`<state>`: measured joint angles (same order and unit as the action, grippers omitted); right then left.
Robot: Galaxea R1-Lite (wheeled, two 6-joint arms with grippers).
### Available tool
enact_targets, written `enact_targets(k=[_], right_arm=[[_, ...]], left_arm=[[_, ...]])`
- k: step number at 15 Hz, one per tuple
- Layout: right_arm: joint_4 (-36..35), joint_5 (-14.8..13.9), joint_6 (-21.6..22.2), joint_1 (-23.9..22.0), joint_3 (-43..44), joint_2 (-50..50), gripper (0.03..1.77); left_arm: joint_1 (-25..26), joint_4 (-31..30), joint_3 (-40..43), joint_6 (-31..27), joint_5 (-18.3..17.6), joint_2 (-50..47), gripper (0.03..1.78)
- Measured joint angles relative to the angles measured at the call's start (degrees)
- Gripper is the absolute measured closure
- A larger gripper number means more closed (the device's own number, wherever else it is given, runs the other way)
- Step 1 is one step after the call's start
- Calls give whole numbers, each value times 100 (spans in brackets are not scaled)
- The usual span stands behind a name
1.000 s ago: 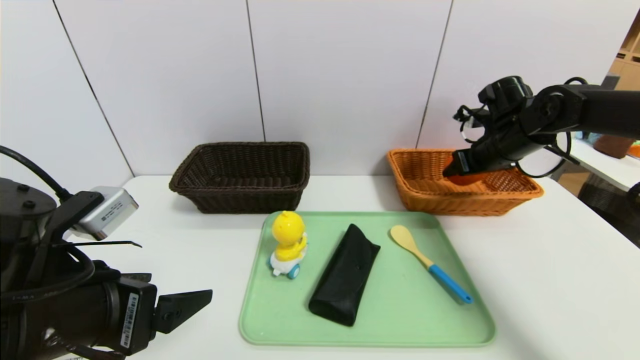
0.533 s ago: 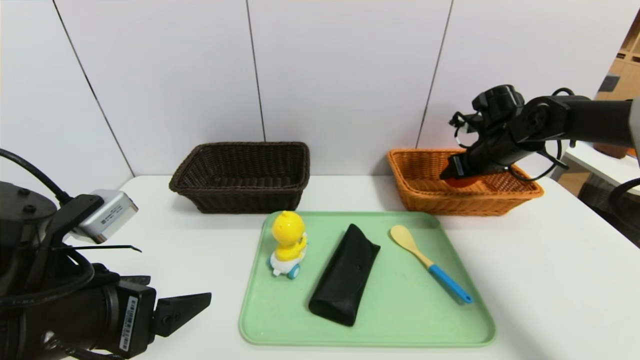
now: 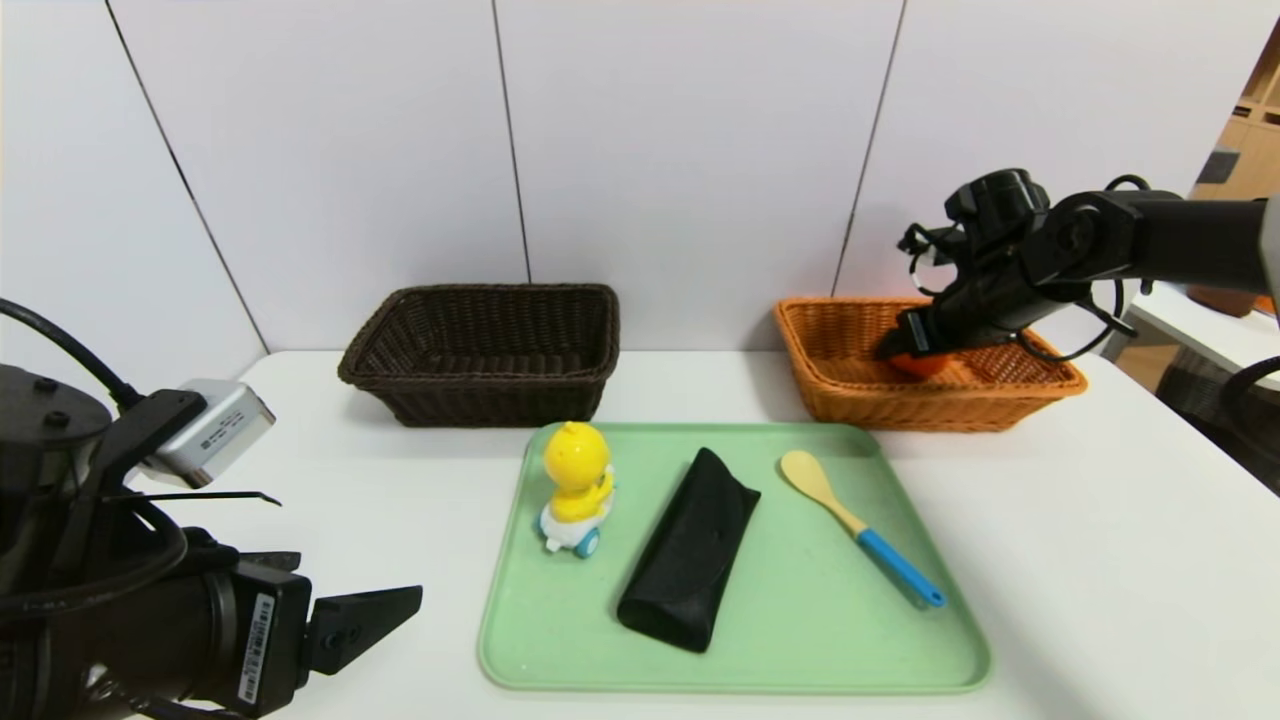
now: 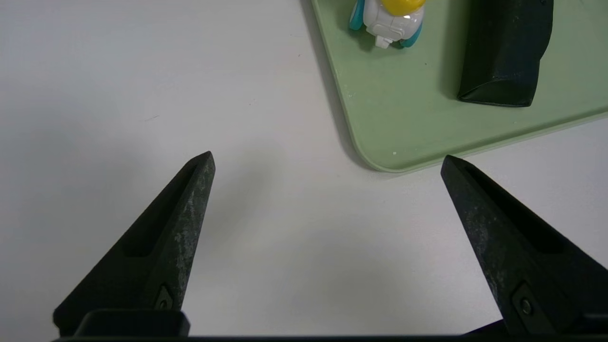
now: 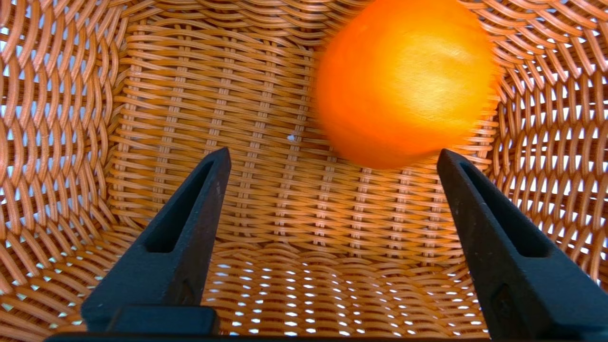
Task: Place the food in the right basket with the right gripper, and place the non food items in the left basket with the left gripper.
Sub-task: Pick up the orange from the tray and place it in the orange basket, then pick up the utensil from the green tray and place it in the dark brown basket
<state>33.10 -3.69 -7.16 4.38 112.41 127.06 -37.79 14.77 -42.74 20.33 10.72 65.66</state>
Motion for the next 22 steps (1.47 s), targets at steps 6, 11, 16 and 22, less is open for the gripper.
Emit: enact_targets(k=[6,11,16,22], right_arm=[[129,78,-17,77,0,-510,18],[789,246,44,505,-37,-1629,14],[2244,468,908,1475,-137,-3045,12],[2935,571,1719,2258,-1519,-3891,11]], left_arm=[[0,0,-12,0,15,-6,12],[0,-1,-4,0,13,-12,12],[0,0,10,0,9,-67,12],[0,16,38,0,2,-155,12]])
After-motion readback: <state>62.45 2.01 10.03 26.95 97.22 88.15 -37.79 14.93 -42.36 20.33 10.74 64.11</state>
